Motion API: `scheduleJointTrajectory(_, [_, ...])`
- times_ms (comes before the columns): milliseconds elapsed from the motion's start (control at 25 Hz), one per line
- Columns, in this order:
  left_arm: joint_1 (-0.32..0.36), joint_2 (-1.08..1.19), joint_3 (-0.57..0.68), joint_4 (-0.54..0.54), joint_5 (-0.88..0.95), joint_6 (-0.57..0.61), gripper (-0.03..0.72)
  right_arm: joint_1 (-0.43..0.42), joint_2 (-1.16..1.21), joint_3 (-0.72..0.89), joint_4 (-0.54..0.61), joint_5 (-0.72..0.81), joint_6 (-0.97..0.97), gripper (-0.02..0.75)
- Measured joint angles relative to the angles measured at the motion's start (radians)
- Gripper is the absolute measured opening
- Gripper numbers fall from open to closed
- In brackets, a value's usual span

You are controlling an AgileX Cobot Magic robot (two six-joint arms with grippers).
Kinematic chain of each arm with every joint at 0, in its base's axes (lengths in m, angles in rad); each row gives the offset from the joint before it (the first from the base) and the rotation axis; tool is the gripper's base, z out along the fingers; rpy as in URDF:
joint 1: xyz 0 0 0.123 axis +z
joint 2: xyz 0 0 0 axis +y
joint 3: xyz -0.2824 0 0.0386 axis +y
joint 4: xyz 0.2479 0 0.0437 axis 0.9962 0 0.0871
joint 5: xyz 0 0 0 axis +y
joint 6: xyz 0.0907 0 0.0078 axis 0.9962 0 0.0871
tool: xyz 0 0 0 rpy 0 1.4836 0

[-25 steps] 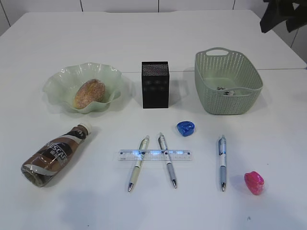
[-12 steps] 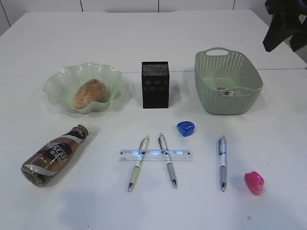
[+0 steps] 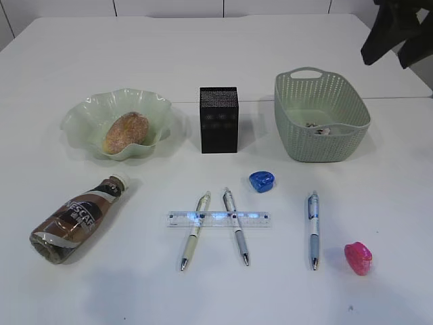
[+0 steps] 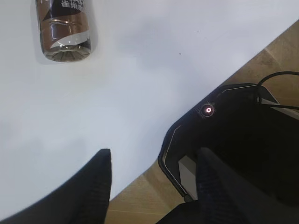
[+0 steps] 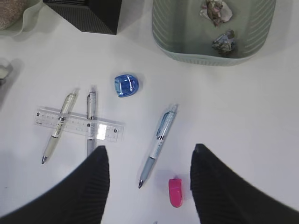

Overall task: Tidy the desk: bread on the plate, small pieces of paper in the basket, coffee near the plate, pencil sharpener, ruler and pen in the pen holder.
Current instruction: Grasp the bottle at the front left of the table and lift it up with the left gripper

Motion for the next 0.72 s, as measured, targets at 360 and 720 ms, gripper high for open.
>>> scheduleJointTrajectory(360, [0.0, 0.0, 0.0, 0.0, 0.0, 0.0, 0.4, 0.0, -0.018, 0.0, 0.001, 0.002, 0.0, 0.44])
scheduleJointTrajectory(720, [0.0, 0.0, 0.0, 0.0, 0.002, 0.0, 0.4, 0.0, -0.018, 0.0, 0.01, 0.002, 0.0, 0.44])
